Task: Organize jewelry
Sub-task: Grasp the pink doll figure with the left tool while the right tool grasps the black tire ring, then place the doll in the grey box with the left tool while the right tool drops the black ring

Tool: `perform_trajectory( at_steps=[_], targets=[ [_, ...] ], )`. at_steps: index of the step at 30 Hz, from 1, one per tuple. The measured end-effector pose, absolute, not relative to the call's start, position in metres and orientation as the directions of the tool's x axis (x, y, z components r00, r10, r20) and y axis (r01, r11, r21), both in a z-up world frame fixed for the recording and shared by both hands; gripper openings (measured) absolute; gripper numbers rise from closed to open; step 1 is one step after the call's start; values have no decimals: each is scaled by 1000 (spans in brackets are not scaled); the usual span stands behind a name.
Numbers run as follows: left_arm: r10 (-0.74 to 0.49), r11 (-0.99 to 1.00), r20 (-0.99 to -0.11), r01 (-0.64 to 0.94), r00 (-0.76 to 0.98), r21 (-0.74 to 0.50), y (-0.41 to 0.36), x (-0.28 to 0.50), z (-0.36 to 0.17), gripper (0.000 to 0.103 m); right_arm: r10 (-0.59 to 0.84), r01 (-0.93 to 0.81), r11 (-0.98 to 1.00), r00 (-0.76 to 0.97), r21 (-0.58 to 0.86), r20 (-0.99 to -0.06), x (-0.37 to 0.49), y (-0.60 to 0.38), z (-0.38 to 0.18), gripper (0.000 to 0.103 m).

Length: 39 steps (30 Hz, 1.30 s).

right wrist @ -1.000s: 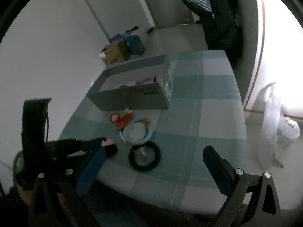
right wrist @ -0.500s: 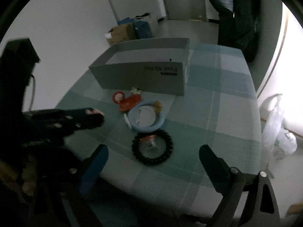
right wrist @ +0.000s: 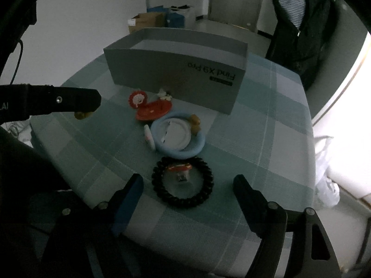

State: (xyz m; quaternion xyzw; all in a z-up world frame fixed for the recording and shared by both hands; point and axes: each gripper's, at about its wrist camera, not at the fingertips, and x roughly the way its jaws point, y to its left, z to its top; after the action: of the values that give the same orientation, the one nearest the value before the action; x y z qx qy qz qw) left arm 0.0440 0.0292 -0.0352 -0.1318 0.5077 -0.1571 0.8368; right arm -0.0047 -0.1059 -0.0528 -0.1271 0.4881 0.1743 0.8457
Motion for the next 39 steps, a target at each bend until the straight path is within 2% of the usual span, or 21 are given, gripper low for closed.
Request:
perform_trajectory(
  at_steps=[3,5,11,25,39],
  targets=[
    [-399,915,-807,128,435,-383,30,44,-35,23,186,-417,909,456,-24,-870,-6,-108,-53,70],
    [-400,914,-806,126,437,-385,33,43,-33,23,195,-426,905,457,-20,-868,-7,-108,-52,54],
    [-396,916,-807,119,438,-384,33,43,-33,23,215,-437,900,447,-2,-868,-5,-108,-50,40],
    [-391,916,-805,107,447,-386,37,42,-34,23,395,-352,902,447,248,-802,9,-143,-27,38],
    [-411,906,-792,108,452,-409,40,43,-30,23,481,-272,877,491,397,-726,22,-167,-14,38]
  ],
)
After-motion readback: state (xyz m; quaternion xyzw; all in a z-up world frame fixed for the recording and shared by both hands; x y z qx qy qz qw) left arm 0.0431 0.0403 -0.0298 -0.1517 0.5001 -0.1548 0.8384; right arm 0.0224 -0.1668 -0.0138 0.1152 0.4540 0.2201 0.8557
